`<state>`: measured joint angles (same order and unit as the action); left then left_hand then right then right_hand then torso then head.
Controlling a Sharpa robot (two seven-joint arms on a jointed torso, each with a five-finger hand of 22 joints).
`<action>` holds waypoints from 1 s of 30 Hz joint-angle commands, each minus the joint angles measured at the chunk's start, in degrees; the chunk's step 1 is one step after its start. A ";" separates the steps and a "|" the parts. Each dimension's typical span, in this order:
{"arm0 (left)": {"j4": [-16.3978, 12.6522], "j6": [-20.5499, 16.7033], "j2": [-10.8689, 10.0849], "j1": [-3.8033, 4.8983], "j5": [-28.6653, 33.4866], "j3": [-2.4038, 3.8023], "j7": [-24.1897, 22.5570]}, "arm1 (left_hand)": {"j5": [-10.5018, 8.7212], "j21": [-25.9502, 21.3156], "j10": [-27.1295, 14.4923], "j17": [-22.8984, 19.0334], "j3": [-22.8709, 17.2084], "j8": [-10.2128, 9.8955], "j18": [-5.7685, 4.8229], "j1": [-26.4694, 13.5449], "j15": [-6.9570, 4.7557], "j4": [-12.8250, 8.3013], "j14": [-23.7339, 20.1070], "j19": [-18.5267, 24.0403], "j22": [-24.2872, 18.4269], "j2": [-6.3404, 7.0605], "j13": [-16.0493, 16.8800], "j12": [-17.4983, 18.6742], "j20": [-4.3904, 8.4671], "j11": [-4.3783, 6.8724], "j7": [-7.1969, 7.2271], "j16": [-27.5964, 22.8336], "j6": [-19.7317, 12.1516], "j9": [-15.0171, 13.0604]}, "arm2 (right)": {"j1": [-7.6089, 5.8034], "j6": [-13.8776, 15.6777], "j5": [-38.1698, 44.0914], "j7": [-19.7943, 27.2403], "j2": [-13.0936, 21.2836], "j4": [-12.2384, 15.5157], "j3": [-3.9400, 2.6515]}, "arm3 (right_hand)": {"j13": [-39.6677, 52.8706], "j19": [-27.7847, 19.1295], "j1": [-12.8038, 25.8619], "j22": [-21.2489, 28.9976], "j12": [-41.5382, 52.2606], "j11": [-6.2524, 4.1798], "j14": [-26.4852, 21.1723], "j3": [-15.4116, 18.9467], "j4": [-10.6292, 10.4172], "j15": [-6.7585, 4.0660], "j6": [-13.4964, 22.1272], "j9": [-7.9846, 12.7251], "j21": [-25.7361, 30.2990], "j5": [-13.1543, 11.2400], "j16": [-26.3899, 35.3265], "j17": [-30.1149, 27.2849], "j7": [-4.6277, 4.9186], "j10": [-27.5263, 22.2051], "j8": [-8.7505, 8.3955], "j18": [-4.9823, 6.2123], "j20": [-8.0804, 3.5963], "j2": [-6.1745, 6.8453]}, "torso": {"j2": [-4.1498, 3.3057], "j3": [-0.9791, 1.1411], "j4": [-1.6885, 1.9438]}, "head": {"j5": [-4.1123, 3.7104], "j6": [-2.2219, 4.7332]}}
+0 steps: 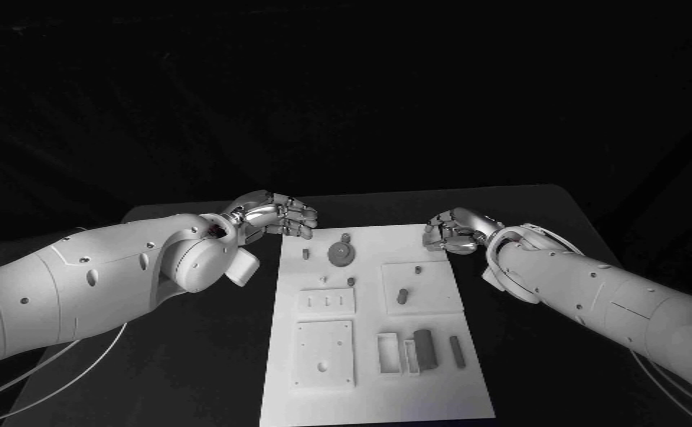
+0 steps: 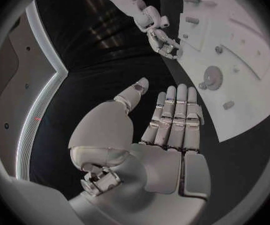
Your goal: Assemble the parts on the task board
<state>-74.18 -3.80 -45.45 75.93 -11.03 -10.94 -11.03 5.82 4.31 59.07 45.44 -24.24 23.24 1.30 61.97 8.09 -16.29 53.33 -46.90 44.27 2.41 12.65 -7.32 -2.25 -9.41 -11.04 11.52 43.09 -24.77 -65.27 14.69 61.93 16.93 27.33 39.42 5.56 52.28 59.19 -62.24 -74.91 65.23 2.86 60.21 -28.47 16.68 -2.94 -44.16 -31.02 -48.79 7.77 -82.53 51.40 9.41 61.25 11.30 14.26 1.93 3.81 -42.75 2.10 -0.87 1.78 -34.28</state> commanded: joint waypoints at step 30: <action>-0.86 -0.79 -0.58 0.11 -0.46 0.10 -0.17 | -0.08 -0.09 0.21 0.12 0.00 -0.33 -0.24 -0.45 -0.10 -0.05 0.37 -0.10 0.06 0.04 0.12 0.36 -0.01 -0.13 -0.39 -0.10 -0.07 -0.13 | 0.03 -2.09 -0.61 0.04 -0.60 -0.48 -0.02 | -0.16 -0.13 -0.50 -1.09 0.45 -0.18 -0.09 -0.21 0.01 -0.33 -1.96 -0.14 -0.42 0.39 -0.44 -0.16 -0.22 -0.18 1.23 0.74 0.01 -1.63 | -0.11 0.07 0.04 | 0.51 -0.48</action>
<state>-74.80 -4.26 -46.04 75.97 -11.24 -10.90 -10.80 5.82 4.31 59.07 45.48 -24.24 23.25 1.30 61.97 8.09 -16.29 53.33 -46.90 44.27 2.41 12.68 -7.32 -2.25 -9.41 -11.04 11.52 43.09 -24.82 -65.27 13.27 61.44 16.82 26.87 38.99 5.54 52.22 59.17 -62.68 -74.91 65.45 2.76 59.99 -28.47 16.68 -2.96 -45.46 -31.07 -49.02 7.99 -82.73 51.30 9.04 61.36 12.25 14.27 1.96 2.78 -42.78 2.13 -0.87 2.25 -34.66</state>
